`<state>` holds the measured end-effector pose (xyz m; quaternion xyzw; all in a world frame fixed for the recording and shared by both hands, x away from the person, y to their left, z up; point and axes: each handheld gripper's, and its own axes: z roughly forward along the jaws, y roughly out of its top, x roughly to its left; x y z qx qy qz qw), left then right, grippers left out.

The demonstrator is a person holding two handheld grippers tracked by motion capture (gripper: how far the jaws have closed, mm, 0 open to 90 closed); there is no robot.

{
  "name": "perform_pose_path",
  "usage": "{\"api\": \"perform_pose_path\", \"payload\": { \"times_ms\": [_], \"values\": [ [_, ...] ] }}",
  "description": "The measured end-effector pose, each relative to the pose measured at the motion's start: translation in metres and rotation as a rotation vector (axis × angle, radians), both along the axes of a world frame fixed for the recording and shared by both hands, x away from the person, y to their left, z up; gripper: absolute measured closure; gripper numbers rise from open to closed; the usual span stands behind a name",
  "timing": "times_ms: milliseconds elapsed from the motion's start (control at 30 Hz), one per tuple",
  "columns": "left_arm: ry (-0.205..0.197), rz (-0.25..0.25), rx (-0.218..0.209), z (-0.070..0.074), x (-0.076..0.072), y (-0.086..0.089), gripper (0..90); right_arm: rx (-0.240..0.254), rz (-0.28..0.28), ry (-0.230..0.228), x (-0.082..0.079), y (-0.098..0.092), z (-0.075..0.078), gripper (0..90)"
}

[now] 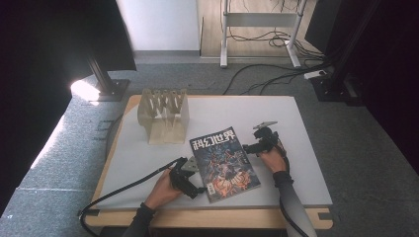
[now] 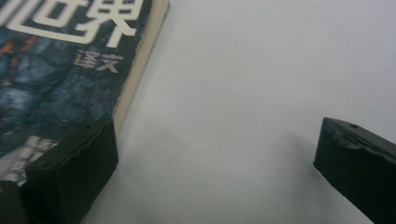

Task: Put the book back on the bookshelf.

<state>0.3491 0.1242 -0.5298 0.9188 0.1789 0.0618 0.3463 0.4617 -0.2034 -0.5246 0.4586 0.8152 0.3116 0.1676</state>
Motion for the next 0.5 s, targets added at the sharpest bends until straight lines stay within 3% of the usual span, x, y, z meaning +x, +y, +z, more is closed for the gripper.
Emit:
{"api": "perform_pose_path", "payload": {
  "times_ms": [200,233,267,500],
  "values": [
    [0.000,-0.001,0.000,0.000,0.000,0.000,0.0,0.047,0.023,-0.017,-0.014,-0.004,0.016,0.0],
    [0.000,-0.001,0.000,0.000,0.000,0.000,0.0,0.094,0.036,-0.010,-0.020,-0.002,0.019,0.0],
    [0.000,-0.002,0.000,0.000,0.000,0.000,0.0,0.110,0.048,-0.005,-0.023,0.000,0.020,0.0],
    [0.000,-0.002,0.000,0.000,0.000,0.000,0.0,0.131,0.123,0.021,-0.034,0.021,0.020,6.0]
  ]
}}
